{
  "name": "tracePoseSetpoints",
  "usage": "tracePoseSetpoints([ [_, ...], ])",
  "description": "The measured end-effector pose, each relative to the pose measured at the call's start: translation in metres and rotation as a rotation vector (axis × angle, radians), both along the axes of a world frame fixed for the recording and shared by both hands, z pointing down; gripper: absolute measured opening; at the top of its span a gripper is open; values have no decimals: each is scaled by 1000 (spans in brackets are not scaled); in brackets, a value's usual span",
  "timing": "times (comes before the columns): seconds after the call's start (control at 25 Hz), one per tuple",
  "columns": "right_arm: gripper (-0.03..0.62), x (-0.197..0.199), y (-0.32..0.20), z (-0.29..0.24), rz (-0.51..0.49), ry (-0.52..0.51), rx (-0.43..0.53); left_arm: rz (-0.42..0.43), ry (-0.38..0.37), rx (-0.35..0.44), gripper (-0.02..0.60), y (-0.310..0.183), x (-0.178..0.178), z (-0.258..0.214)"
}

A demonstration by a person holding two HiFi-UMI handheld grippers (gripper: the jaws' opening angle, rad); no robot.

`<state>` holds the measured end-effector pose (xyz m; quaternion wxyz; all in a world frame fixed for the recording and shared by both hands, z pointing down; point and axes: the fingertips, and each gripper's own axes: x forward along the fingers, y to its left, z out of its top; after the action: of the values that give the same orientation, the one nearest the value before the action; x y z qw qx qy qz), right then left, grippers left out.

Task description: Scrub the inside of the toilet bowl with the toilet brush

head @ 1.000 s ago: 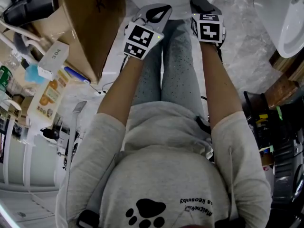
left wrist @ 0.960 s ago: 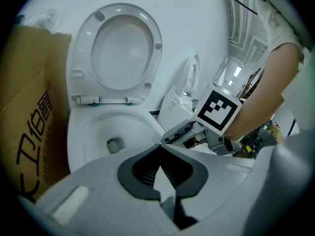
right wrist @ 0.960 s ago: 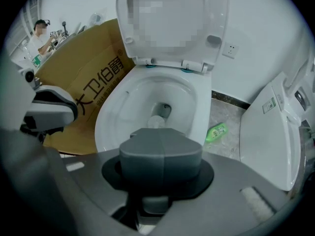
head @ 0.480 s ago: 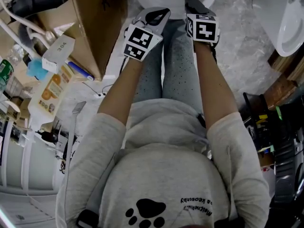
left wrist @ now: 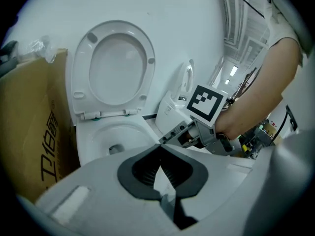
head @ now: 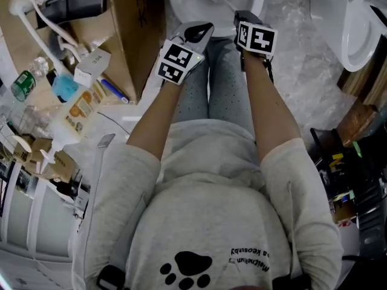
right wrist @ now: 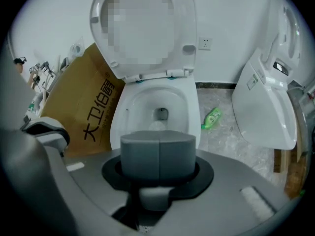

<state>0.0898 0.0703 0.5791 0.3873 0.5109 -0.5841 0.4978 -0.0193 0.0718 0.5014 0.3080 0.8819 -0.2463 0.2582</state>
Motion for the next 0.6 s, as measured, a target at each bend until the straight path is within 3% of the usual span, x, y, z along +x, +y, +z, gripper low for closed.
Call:
tracePoseSetpoints([
  [0.4, 152, 36, -5, -91, -3, 27, 58, -33, 10, -2, -2, -28, 19, -58],
  [0.6, 152, 47, -22, -149, -26, 29, 140, -120, 44, -5, -2, -38, 27, -100],
])
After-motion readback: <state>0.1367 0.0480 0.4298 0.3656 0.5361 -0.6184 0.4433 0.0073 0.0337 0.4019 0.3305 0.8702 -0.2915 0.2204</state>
